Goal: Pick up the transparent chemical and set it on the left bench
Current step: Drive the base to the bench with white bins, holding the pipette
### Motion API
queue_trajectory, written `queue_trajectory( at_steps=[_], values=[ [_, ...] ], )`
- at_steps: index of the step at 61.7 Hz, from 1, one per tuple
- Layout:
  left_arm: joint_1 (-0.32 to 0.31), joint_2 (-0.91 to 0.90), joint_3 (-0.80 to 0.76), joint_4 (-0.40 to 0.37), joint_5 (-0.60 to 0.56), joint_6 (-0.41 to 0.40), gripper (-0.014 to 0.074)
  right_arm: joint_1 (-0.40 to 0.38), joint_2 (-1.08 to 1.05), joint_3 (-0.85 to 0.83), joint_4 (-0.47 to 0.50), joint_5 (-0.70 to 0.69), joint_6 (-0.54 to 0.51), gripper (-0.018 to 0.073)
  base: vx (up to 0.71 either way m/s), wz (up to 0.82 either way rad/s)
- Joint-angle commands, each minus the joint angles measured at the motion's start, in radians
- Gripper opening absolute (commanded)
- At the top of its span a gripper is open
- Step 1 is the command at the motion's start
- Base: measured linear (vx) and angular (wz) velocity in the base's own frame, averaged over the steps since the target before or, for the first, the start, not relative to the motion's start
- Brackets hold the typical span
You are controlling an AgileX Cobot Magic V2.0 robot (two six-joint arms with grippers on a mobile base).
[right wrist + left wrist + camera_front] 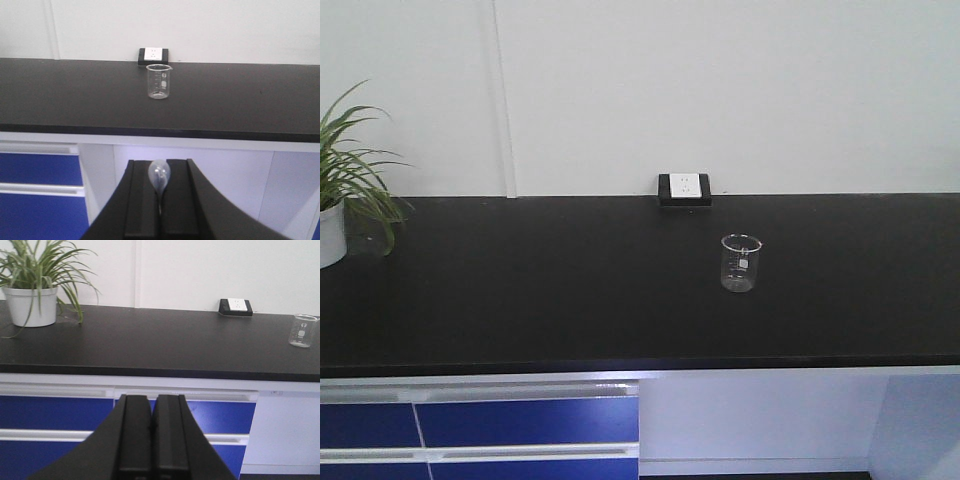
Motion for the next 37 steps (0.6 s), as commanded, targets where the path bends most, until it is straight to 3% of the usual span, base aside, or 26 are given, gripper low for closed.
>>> queue_trajectory(
  at_steps=[1, 19, 37],
  values=[
    [-0.002, -0.019, 0.016, -0.001, -0.078, -0.008, -0.0003, -0.003, 0.008, -0.031, -0.006, -0.078, -0.003, -0.0008, -0.35, 0.12],
    [-0.002, -0.019, 0.016, -0.001, -0.078, -0.008, -0.0003, -0.003, 0.008, -0.031, -0.006, -0.078, -0.003, -0.0008, -0.29, 0.29],
    [-0.002, -0.019, 0.016, -0.001, -0.078, -0.008, -0.0003, -0.003, 0.008, -0.031, -0.006, -0.078, -0.003, -0.0008, -0.19, 0.68]
  ],
)
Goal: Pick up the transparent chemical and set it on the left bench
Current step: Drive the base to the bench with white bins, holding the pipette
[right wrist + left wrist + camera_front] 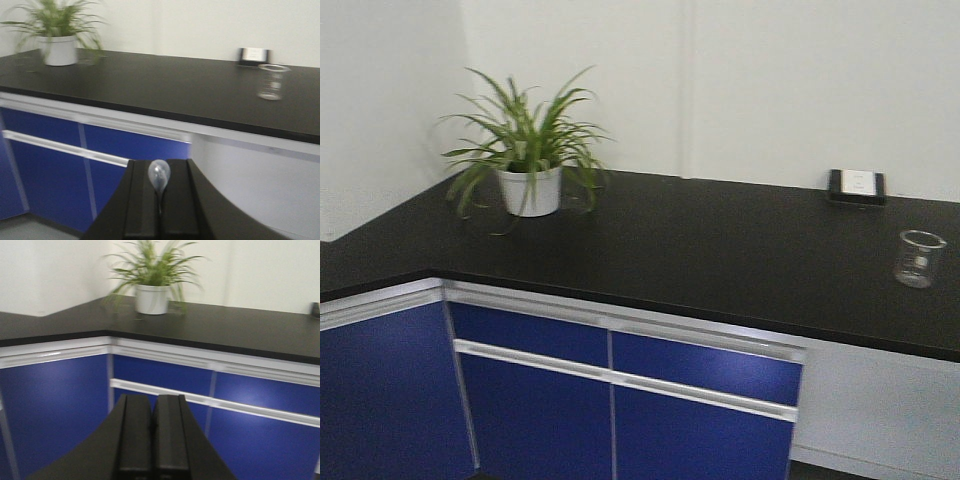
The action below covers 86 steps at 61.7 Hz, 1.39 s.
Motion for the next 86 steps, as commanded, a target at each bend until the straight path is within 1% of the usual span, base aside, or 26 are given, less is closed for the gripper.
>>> queue_trajectory(
  at_steps=[1, 23, 41, 86],
  values=[
    [-0.002, -0.019, 0.016, -0.001, -0.078, -0.008, -0.0003, -0.003, 0.008, -0.031, -0.006, -0.078, -0.003, -0.0008, -0.15, 0.78],
    [-0.002, -0.019, 0.016, -0.001, -0.078, -0.008, -0.0003, -0.003, 0.008, -0.031, -0.006, -0.078, -0.003, -0.0008, -0.11, 0.84],
    [-0.002, -0.019, 0.016, -0.001, -0.078, -0.008, -0.0003, -0.003, 0.008, -0.031, -0.006, -0.078, -0.003, -0.0008, 0.02, 0.87],
    [-0.002, -0.019, 0.016, -0.001, -0.078, -0.008, -0.0003, -0.003, 0.008, -0.031, -0.006, -0.077, -0.003, -0.0008, 0.19, 0.84]
  ],
)
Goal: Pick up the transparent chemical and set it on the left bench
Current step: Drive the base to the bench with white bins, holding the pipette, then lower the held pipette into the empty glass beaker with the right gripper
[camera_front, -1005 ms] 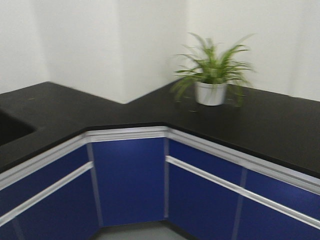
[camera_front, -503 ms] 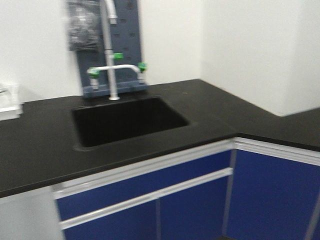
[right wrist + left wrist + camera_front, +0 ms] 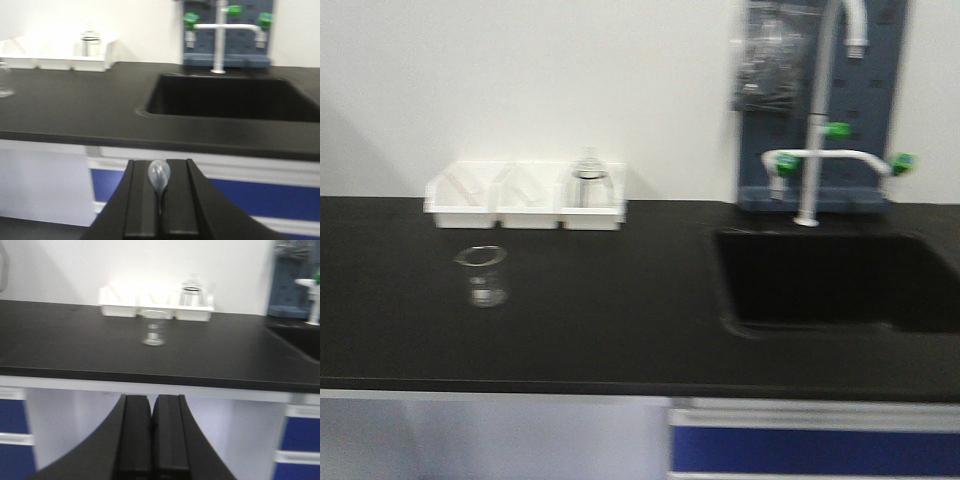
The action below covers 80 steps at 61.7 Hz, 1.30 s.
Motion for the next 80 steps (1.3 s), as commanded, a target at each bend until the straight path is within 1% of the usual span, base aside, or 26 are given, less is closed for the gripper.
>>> queue_trajectory(
  at_steps=[1, 15, 31, 48, 80],
  values=[
    [-0.002, -0.019, 0.016, -0.001, -0.078, -0.008, -0.0003, -0.003, 0.008, -0.031, -0.006, -0.077, -0.003, -0.0008, 0.26, 0.82],
    [-0.002, -0.019, 0.016, -0.001, -0.078, -0.008, -0.0003, -0.003, 0.008, -0.031, -0.006, -0.077, -0.003, -0.0008, 0.27, 0.63],
    [-0.002, -0.019, 0.016, -0.001, -0.078, -0.008, -0.0003, -0.003, 0.008, -0.031, -0.006, -0.076, -0.003, -0.0008, 0.29, 0.27],
    [-0.002, -0.019, 0.016, -0.001, -0.078, -0.008, -0.0003, -0.003, 0.008, -0.031, -0.006, -0.076, -0.003, -0.0008, 0.29, 0.06],
    [-0.002, -0.019, 0.016, -0.001, -0.078, -0.008, -0.0003, -0.003, 0.008, -0.031, -0.006, -0.076, -0.003, -0.0008, 0.21, -0.07]
  ],
)
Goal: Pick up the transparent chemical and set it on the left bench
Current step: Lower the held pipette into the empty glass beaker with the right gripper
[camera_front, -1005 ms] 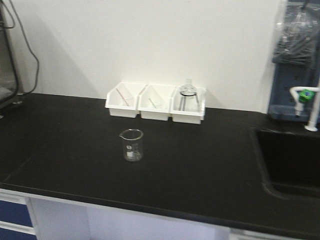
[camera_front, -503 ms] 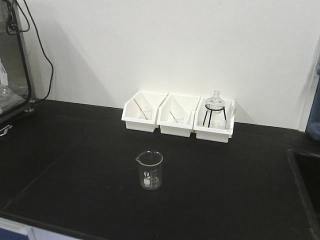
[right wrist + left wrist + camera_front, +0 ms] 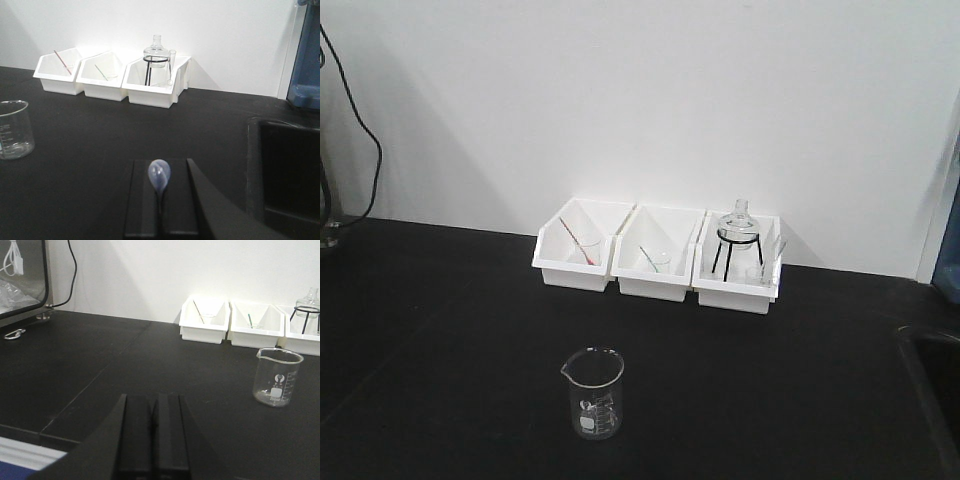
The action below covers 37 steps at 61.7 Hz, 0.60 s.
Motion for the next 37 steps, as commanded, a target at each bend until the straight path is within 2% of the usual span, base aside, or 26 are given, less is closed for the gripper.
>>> queue_trajectory(
  at_steps=[1, 28, 34, 37],
  values=[
    [-0.002, -0.019, 0.016, -0.001, -0.078, -0.008, -0.0003, -0.003, 0.008, -0.031, -0.006, -0.077, -0.003, -0.0008, 0.15, -0.06],
    [-0.002, -0.019, 0.016, -0.001, -0.078, -0.008, -0.0003, -0.003, 0.008, -0.032, -0.005, -0.087, -0.003, -0.0008, 0.11, -0.05],
    [-0.002, -0.019, 0.016, -0.001, -0.078, -0.008, -0.0003, -0.005, 0.008, -0.032, -0.005, -0.133, -0.003, -0.0008, 0.06, -0.02],
    [-0.002, -0.019, 0.016, -0.001, -0.078, -0.008, -0.0003, -0.002, 0.008, -0.035, -0.005, -0.2, -0.003, -0.0007, 0.04, -0.01]
  ],
)
